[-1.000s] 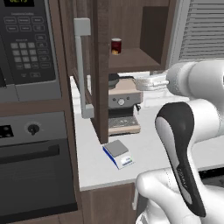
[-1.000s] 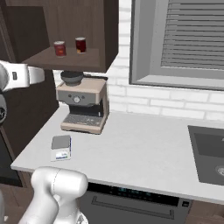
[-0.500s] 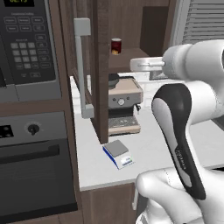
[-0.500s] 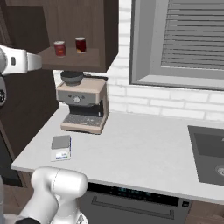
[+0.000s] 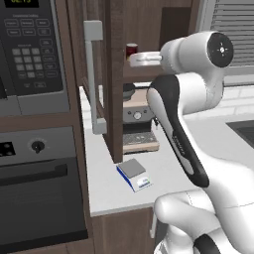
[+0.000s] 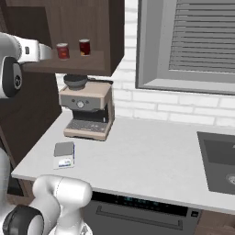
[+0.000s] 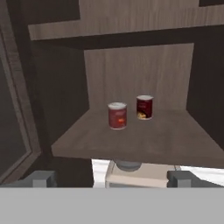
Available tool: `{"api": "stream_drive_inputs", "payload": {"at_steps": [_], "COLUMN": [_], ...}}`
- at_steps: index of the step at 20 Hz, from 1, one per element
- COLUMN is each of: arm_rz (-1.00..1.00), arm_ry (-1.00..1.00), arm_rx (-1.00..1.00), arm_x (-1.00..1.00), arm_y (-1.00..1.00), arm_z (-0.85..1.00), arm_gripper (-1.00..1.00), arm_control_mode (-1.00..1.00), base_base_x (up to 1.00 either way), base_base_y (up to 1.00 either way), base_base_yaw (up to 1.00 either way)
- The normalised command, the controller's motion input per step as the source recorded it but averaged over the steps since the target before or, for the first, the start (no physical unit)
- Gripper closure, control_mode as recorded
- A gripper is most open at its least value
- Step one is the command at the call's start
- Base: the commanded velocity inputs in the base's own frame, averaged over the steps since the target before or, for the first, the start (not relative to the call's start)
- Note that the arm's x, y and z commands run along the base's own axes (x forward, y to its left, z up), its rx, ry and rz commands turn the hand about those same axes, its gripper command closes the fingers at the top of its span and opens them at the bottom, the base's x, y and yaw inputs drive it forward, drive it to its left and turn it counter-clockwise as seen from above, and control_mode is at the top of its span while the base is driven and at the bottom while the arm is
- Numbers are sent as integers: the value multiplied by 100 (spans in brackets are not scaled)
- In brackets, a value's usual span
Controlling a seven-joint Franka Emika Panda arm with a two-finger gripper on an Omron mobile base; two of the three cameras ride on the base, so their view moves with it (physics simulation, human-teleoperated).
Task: Pick the canned food and place it on the digital scale for weighing, and close the cabinet.
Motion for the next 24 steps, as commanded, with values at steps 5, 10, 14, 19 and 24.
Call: {"api": "stream_drive_inputs", "payload": {"at_steps": [5,10,14,19,24], "arm_rz": [2,1,0,0,0], "arm_ry": [6,0,0,0,0], "arm_rx": [0,0,0,0,-3], "arm_x": [59,55,35,26,18], "arm_y": [-7,0,0,0,0], "arm_z": [-5,-4,0,0,-1], "arm_gripper": [-100,-100,-100,-100,-100], "arm_control_mode": [-100,-100,-100,-100,-100], "base_base_x": [0,0,0,0,0], "base_base_y": [0,0,0,0,0], "base_base_yaw": [0,0,0,0,0]}}
